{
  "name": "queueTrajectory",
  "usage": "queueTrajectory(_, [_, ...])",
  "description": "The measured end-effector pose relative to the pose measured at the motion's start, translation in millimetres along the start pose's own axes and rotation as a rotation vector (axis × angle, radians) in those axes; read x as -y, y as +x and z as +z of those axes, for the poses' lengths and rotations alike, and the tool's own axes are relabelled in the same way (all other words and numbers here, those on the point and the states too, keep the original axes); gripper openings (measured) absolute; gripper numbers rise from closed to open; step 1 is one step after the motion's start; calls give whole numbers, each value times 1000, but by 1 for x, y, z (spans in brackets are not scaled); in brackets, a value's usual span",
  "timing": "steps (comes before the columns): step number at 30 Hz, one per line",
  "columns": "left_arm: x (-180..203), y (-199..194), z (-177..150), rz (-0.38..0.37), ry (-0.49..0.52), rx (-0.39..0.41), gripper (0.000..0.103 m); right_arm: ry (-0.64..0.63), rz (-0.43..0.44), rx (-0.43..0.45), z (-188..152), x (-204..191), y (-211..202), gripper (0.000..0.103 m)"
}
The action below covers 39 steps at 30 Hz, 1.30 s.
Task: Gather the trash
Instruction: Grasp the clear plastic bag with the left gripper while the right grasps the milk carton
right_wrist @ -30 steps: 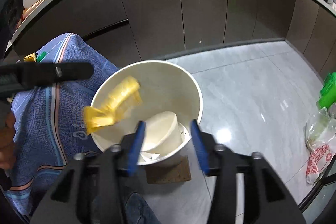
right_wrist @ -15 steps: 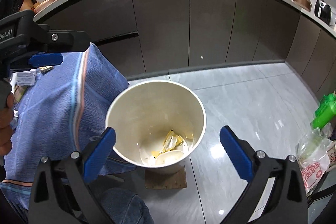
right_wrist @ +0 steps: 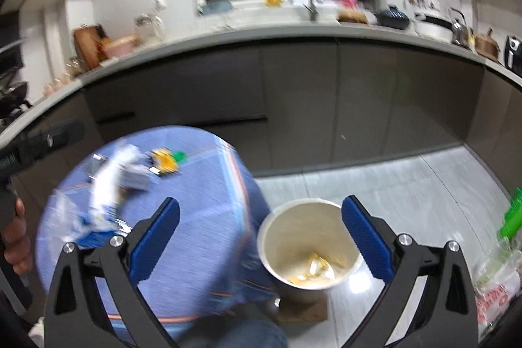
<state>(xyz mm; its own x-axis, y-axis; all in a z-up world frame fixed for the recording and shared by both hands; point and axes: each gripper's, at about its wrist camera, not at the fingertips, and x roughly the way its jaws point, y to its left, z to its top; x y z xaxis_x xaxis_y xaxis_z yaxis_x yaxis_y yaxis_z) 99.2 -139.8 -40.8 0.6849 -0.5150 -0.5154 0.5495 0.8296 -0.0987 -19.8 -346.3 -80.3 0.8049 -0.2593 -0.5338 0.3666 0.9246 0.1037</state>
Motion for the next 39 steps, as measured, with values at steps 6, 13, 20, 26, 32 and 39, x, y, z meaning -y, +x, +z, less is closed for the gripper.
queueTrajectory(6, [-48,-54,-20,152,-5,30,95,-55,93,56,13,-58,-27,100])
queueTrajectory(13, [-85,-85,-59,254,-27,-5,95,-118,194,40,8,-113,-31,100])
queueTrajectory(20, [-120,-79,-99,249,-72,-88,95,-195,284,-68,-12,-160,1,100])
queueTrajectory(26, [-135,-72,-109,207,-92,-103,94,-258,349,-166,-30,-195,47,100])
queueTrajectory(32, [-146,-57,-114,178,-91,-130,94,-259,331,-227,-33,-210,91,100])
queueTrajectory(39, [-162,-32,-115,105,-124,-183,79,-221,334,-298,-43,-214,129,99])
